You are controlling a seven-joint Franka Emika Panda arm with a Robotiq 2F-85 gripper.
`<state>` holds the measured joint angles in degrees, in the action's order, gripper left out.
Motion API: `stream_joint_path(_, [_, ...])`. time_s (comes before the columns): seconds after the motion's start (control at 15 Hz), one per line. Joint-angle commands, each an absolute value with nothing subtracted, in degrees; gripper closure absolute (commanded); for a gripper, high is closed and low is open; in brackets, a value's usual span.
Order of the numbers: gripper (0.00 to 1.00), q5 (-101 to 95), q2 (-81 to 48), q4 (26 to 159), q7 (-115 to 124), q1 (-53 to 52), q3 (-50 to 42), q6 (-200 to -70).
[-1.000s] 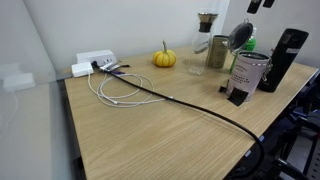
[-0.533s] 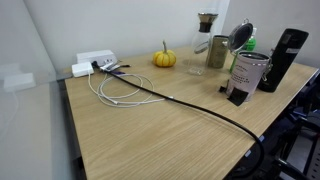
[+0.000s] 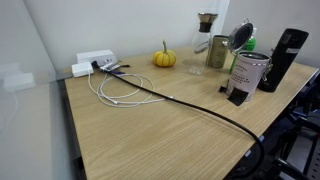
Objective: Remove the silver lid on top of the round bottle and put it on the table
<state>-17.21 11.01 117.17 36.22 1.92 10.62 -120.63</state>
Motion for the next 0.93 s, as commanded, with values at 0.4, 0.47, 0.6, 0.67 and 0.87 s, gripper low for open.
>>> stream_joint_path(0.4, [0.0,-17.47,10.47,116.45,36.45,0.38,9.38,-120.46])
stream_joint_path(0.47, [0.0,-17.13,10.33,116.15,37.29,0.41,9.42,-119.87])
stream_joint_path(0.6, [0.0,-17.07,9.32,115.26,39.88,0.57,9.52,-118.95])
stream_joint_path(0.67, [0.0,-16.57,8.71,114.97,40.69,0.61,9.31,-118.86])
stream_joint_path(0.87, [0.0,-15.9,7.25,114.49,43.03,0.84,8.12,-119.22])
